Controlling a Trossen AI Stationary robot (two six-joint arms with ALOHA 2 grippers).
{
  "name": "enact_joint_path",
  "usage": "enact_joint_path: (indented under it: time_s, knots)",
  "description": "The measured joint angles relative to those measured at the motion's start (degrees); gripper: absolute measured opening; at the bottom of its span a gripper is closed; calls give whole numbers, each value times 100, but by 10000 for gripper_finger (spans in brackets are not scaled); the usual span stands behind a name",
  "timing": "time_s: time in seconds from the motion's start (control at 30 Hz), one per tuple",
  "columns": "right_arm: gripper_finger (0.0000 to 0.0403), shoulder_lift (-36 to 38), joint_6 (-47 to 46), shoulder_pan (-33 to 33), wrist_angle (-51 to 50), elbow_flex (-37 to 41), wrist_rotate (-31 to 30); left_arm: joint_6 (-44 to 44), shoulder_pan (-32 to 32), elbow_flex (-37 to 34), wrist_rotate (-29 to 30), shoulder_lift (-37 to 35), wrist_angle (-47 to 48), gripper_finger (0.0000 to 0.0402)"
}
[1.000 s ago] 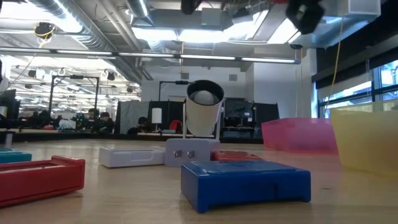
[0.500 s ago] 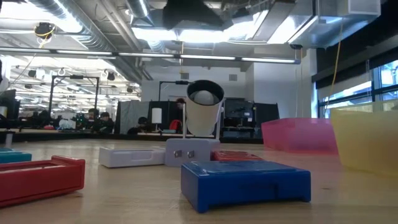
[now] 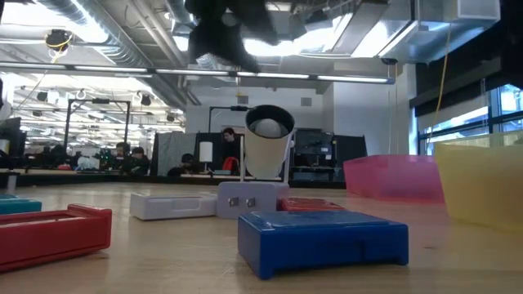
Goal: Pick & Place Office items
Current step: Put the red charger adapter into the yellow bin, then put the right purple charger adapter into the yellow bin
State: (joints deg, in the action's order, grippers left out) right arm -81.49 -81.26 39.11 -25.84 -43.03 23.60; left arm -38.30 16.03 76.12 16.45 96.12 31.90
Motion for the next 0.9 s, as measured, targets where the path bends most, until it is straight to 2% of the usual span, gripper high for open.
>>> enact_joint_path:
  time_s: [0.17,0.33,0.43,0.53,0.73,0.9]
  knots:
    - [193,-29,71,0,35,0,-1,-247,5,-5,-153,113,365,239]
    - [247,-30,102,-5,45,-2,21,-739,5,-1,-208,229,262,240]
    - [268,-29,112,-60,51,-2,396,-1194,5,-3,-242,270,350,240]
    - [276,-1,203,-103,55,-2,728,-1708,7,1,-189,349,318,240]
    - [278,144,700,-120,99,-7,737,-2782,38,0,-138,767,218,239]
    - [278,375,1079,-118,79,-4,703,-3164,79,-1,-344,1197,177,239]
